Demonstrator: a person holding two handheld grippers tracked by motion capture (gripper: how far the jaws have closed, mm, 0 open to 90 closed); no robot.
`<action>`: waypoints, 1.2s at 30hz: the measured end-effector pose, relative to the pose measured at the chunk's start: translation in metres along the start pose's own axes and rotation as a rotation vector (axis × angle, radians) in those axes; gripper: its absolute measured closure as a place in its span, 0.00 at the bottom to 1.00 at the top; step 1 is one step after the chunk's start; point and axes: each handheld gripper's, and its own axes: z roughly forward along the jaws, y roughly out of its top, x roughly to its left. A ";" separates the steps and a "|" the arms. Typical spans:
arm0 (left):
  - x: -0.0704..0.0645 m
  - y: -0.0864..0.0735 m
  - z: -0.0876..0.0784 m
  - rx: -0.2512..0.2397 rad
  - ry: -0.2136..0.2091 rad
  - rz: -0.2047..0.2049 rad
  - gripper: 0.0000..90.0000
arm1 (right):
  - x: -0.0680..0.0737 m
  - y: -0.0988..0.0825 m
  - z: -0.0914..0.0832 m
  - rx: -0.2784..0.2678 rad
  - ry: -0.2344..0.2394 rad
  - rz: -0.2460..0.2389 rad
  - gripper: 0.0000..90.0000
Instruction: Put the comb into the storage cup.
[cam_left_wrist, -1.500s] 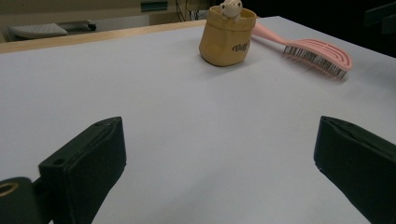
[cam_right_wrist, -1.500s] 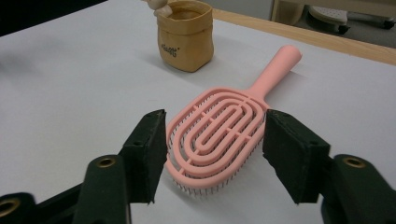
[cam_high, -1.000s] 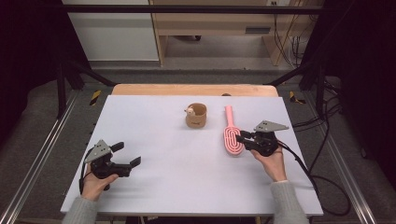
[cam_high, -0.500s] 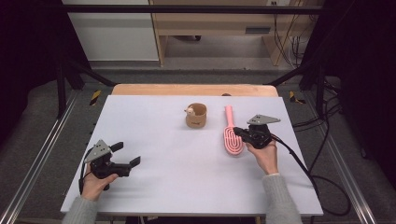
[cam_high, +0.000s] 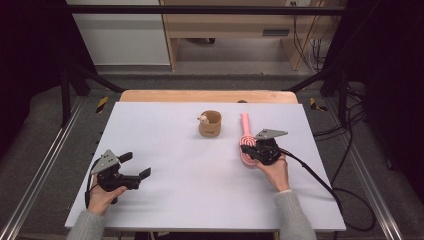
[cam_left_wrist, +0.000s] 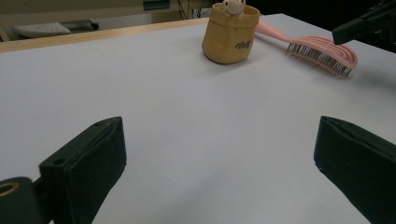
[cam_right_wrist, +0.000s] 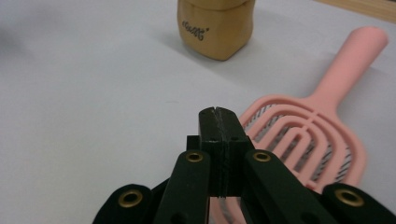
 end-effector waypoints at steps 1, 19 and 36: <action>0.000 0.000 0.000 0.000 -0.001 0.000 0.03 | 0.001 -0.001 0.001 0.008 0.005 -0.004 1.00; 0.000 0.000 0.000 0.003 0.001 0.002 0.02 | 0.012 -0.009 0.006 0.057 0.018 -0.041 1.00; 0.000 0.000 0.000 -0.001 0.002 0.001 0.02 | 0.007 -0.014 -0.001 0.084 -0.036 -0.031 1.00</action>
